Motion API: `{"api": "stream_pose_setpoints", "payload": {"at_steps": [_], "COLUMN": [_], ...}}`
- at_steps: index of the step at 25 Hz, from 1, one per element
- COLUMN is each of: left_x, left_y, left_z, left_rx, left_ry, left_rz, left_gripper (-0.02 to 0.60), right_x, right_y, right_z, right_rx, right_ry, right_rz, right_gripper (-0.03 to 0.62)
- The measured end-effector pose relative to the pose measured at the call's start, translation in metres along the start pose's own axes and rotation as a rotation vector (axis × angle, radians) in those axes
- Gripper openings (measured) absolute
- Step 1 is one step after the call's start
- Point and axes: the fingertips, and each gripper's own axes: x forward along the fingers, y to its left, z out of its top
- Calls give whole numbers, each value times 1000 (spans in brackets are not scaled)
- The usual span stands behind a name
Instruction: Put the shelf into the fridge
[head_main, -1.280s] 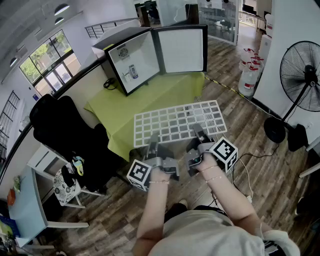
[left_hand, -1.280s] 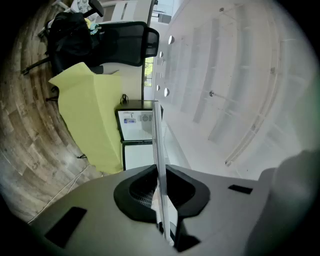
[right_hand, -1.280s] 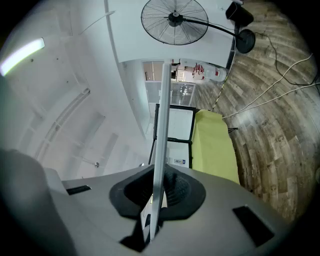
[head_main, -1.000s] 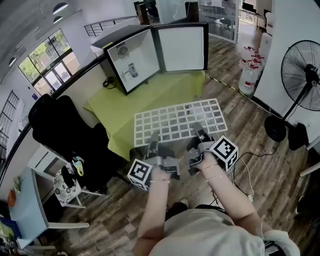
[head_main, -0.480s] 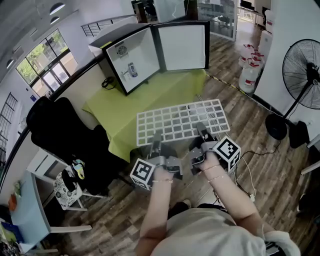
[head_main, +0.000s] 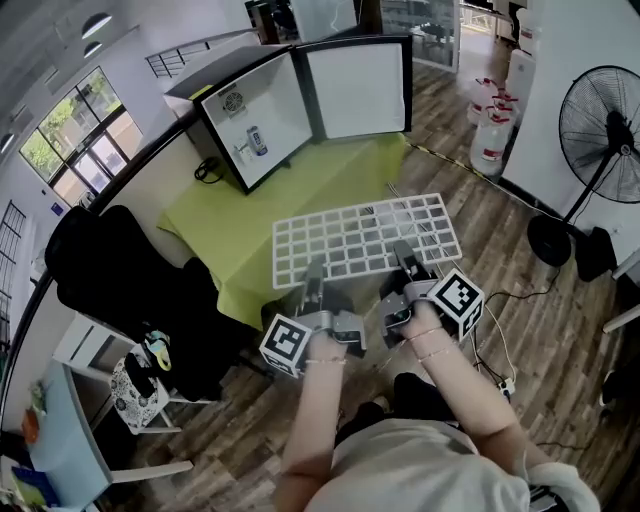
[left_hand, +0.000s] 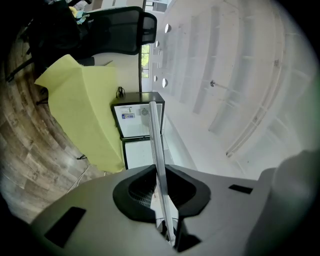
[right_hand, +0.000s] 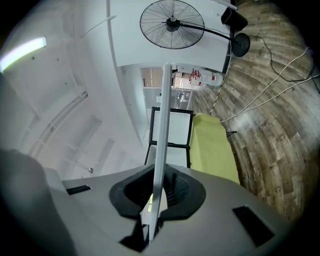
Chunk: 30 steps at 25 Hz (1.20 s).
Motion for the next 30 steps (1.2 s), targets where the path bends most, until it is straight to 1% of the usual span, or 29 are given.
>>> {"api": "stream_pose_setpoints", "payload": {"at_steps": [5,10,16,21,26,30], "left_x": [16,43,94,146,194,225], "left_y": [8,12,21,28,33,35], "left_z": [1,4,23,36,41,39], "left_rx": [29,26,61,62,60,59], "left_ry": [19,13,-31,-65,-109,-141], "left_rz": [11,8,11,5,2,-5], "left_gripper": [46,46,46,46,44,43], "right_x": [15,43,106,164,216,249], "right_y": [-5,-6,-9,-7,-10,-9], "right_z": [6,14,24,38,55,72], "right_rx": [-15,-24,-11,-13,-4,-2], "right_ry": [-7,3,44,83,121,152], "right_rz": [-3,0,22,41,50,66], "right_gripper": [29,29,29,29,29,29]}}
